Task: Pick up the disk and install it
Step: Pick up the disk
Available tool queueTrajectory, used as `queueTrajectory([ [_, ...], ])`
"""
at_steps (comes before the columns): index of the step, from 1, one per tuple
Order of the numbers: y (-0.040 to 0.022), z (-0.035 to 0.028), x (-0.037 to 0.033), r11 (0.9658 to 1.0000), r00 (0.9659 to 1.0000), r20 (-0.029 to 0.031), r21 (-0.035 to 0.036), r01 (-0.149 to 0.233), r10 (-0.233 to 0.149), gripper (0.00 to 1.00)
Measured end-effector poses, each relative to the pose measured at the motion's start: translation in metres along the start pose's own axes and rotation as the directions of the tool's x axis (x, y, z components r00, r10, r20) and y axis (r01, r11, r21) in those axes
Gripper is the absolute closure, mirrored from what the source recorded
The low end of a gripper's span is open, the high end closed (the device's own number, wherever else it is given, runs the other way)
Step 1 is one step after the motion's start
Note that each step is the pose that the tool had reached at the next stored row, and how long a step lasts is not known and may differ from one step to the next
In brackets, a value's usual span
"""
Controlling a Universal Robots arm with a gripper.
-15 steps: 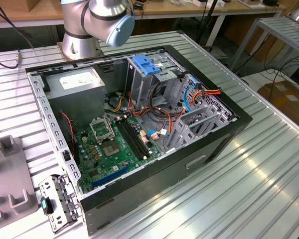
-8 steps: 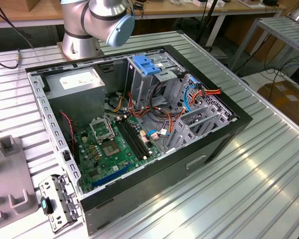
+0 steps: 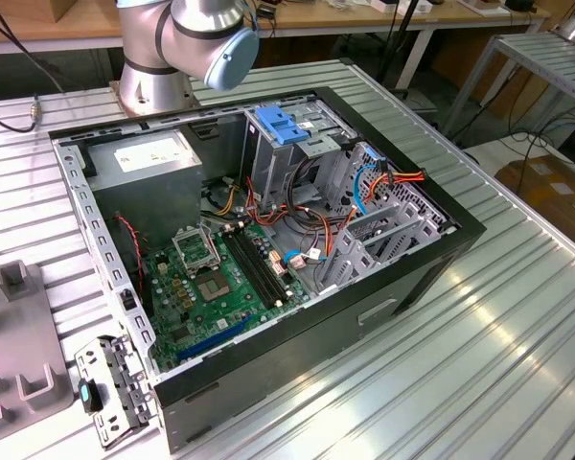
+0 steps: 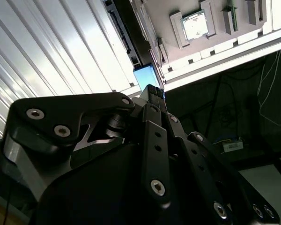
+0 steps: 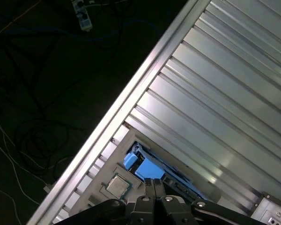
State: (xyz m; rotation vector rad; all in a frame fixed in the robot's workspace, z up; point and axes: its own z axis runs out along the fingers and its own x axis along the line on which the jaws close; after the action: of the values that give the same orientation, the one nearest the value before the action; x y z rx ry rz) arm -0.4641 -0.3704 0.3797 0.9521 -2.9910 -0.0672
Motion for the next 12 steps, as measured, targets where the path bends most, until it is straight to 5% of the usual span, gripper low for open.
queueTrajectory([
  [3, 0.0, 0.0, 0.0, 1.0, 1.0, -0.0002, 0.0, 0.003, -0.003, 0.89],
  [6, 0.0, 0.0, 0.0, 0.9978, 0.9978, -0.0027, -0.0008, 0.067, -0.067, 0.89],
  [8, 0.0, 0.0, 0.0, 0.9914, 0.9914, -0.0054, -0.0018, 0.131, -0.131, 0.89],
  [11, -0.0001, 0.0001, 0.0, 0.976, 0.9759, -0.0088, -0.0034, 0.218, -0.218, 0.89],
  [12, -0.0001, 0.0002, 0.0, 0.9683, 0.9683, -0.0099, -0.0041, 0.25, -0.25, 0.89],
])
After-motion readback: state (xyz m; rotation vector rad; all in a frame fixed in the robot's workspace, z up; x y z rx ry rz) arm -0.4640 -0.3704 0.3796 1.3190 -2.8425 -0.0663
